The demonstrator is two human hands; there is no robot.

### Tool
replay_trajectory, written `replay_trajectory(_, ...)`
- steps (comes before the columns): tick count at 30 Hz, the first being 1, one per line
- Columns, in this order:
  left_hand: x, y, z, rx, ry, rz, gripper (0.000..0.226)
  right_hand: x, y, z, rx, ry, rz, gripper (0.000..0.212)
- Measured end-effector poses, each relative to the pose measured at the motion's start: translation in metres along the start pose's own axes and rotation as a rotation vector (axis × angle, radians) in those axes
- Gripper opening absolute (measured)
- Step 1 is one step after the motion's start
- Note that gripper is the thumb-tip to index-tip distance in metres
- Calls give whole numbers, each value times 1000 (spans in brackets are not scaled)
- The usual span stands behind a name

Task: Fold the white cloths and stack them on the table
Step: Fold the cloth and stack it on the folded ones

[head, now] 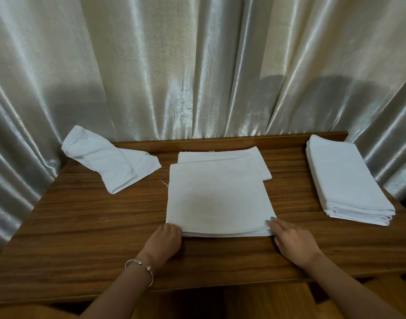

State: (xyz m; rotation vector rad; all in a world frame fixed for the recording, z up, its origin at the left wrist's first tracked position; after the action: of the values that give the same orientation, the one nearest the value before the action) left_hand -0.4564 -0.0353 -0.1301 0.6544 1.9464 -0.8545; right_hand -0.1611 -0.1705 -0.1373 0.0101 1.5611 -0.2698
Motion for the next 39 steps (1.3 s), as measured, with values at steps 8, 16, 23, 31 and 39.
replay_trajectory(8, -9, -6, -8, -72, -84, 65, 29, -14, -1, 3, 228, 342, 76, 38)
replay_trajectory(16, -47, -9, -38, -135, -128, 54, 39, -65, 10, 20, 510, 876, 261, 20)
replay_trajectory(23, -74, -1, -68, -169, -152, 112, 37, -96, 28, 29, 668, 1261, 319, 11)
replay_trajectory(31, -124, -3, -103, -228, -78, 204, 44, -146, 39, 34, 573, 1340, 386, 20)
replay_trajectory(39, -192, -1, -154, -380, -15, 267, 41, -239, 55, 21, 355, 972, 559, 24)
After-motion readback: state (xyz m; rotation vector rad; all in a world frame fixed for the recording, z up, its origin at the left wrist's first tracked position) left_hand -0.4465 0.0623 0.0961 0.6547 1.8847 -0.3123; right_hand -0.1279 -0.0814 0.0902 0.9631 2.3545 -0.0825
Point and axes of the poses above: each hand's wrist, its own y-axis towards the middle knuckle, its own x-axis out of the palm, z = x × y, the point moved 6 cm from there along y, towards the middle knuckle, and after that the axes turned 7 degrees about -z, right-handed, at the moved point
